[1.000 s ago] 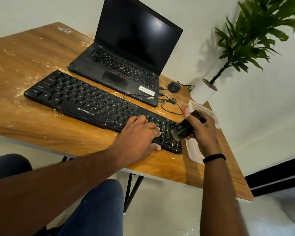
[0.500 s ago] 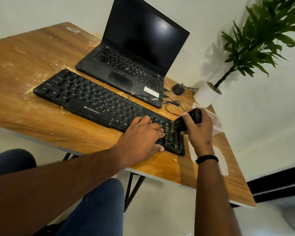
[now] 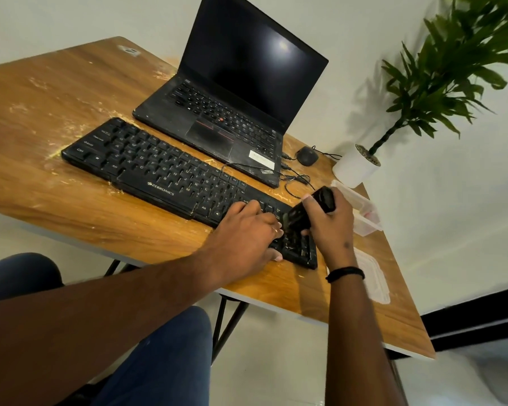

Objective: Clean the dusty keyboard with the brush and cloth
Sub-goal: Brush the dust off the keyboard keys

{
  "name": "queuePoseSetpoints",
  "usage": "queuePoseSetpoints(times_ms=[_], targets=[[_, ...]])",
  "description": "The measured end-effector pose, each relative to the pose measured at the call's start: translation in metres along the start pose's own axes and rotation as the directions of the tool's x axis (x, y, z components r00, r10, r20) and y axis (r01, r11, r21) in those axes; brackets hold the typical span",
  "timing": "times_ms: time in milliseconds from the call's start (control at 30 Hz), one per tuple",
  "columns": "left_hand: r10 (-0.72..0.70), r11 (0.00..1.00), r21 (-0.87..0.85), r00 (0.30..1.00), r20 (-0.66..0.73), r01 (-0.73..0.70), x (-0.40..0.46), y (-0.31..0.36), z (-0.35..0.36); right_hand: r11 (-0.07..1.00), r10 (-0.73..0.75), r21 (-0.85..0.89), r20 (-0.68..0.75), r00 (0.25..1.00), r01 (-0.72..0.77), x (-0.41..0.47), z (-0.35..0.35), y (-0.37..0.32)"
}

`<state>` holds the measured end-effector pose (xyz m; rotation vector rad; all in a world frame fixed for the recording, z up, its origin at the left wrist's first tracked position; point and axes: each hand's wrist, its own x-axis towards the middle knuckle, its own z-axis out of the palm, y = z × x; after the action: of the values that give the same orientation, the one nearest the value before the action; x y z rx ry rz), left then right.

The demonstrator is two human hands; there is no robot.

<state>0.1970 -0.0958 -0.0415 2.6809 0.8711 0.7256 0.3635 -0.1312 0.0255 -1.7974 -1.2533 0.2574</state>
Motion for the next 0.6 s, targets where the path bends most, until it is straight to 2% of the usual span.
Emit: queuePoseSetpoints(times_ms=[67, 100, 200, 233, 367, 400, 500, 533, 600], targets=[[-0.004, 1.0, -0.011, 1.0, 0.002, 0.004, 0.0, 0.0, 0.0, 1.0, -0.007, -0.009, 0.122, 0.993, 0.008, 0.001, -0.001, -0.003], [-0.002, 1.0, -0.015, 1.0, 0.004, 0.002, 0.0, 0.0, 0.0, 1.0, -0.018, -0.003, 0.123, 0.992, 0.019, 0.001, -0.002, -0.004], [0.004, 1.0, -0.006, 1.0, 0.002, -0.004, -0.001, 0.0, -0.001, 0.997, -0.068, -0.051, -0.072, 0.995, 0.064, -0.001, 0.002, -0.006], [0.004, 1.0, -0.002, 1.0, 0.001, -0.004, -0.001, 0.0, -0.001, 0.995, -0.065, -0.08, -0.057, 0.996, 0.06, -0.003, 0.003, -0.006], [0.003, 1.0, -0.008, 1.0, 0.005, -0.003, -0.001, 0.001, 0.0, 1.0, 0.012, 0.023, 0.222, 0.975, -0.018, 0.0, -0.01, -0.012], [0.006, 1.0, -0.006, 1.0, 0.004, -0.006, -0.001, 0.001, 0.0, 0.999, -0.004, 0.034, 0.215, 0.977, -0.003, -0.001, -0.01, -0.015], [0.007, 1.0, 0.005, 1.0, -0.006, -0.007, 0.0, 0.0, 0.0, 0.995, -0.064, -0.076, 0.018, 0.998, 0.066, -0.007, -0.001, -0.01], [0.008, 1.0, 0.005, 1.0, -0.008, -0.008, 0.0, -0.001, 0.0, 0.993, -0.07, -0.1, 0.006, 0.998, 0.07, -0.01, 0.0, -0.009], [0.008, 1.0, 0.0, 1.0, -0.007, -0.008, -0.001, -0.001, 0.0, 0.994, -0.056, -0.084, 0.093, 0.994, 0.063, -0.01, -0.005, -0.005]])
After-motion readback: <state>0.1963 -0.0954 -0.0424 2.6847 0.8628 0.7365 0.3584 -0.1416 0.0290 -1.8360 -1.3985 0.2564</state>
